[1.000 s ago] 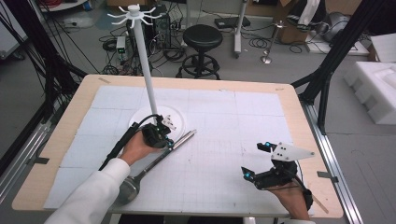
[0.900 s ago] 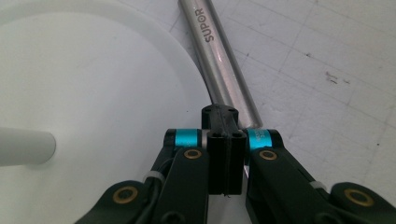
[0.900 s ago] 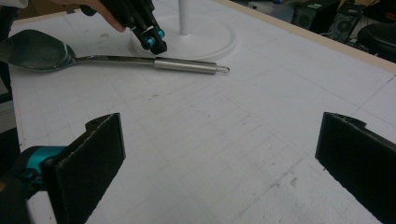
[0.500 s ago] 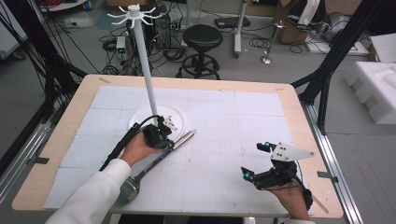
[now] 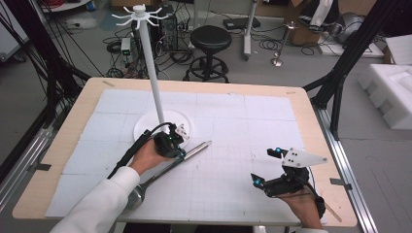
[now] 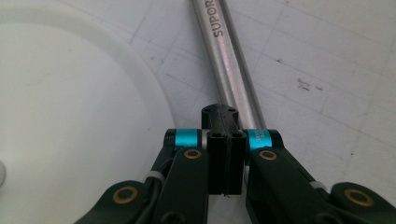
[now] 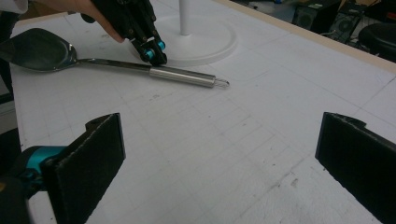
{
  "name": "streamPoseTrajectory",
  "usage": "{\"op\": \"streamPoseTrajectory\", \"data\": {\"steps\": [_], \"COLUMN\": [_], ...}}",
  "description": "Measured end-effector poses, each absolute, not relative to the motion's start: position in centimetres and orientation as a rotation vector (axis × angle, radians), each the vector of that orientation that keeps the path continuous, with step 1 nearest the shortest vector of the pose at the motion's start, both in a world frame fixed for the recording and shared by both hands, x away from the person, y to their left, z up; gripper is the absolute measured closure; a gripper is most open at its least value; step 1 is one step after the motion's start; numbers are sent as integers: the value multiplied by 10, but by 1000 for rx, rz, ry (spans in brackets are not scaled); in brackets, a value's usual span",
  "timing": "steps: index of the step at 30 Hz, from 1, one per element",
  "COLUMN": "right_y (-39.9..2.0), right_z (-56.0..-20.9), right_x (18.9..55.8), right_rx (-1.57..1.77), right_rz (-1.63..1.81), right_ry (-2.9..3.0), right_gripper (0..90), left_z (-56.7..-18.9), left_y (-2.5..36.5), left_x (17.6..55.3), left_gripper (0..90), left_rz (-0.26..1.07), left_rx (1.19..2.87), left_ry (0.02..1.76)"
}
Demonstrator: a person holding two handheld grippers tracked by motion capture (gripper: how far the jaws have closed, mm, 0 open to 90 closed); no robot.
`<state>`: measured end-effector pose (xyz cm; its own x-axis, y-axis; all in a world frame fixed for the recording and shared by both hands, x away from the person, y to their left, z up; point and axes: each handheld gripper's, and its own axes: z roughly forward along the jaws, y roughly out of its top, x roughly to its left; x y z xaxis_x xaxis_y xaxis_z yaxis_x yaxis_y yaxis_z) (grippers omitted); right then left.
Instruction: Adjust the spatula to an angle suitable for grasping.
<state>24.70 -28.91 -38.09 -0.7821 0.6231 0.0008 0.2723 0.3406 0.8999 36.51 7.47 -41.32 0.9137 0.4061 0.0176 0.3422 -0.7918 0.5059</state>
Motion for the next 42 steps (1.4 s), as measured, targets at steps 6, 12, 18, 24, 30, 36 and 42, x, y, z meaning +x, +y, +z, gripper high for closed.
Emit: {"op": "streamPoseTrajectory", "data": {"steps": [6, 12, 18, 24, 30, 36, 42], "right_y": [-289, -290, -290, -289, -286, -286, -287], "right_z": [-381, -382, -381, -380, -377, -376, -376], "right_x": [247, 247, 247, 246, 244, 244, 244], "right_rx": [790, 791, 788, 788, 773, 767, 770], "right_rz": [1418, 1417, 1421, 1420, 1423, 1420, 1422], "right_ry": [2270, 2269, 2267, 2265, 2266, 2266, 2266], "right_gripper": [5, 5, 5, 5, 5, 5, 5], "left_z": [-413, -401, -384, -368, -362, -364, -369], "left_y": [72, 79, 92, 104, 106, 103, 98], "left_x": [363, 359, 353, 343, 335, 333, 334], "left_gripper": [900, 897, 729, 441, 266, 17, 17], "left_rz": [158, 177, 204, 237, 252, 193, 166], "left_rx": [2573, 2532, 2497, 2447, 2437, 2468, 2500], "left_ry": [511, 528, 540, 490, 484, 506, 509]}}
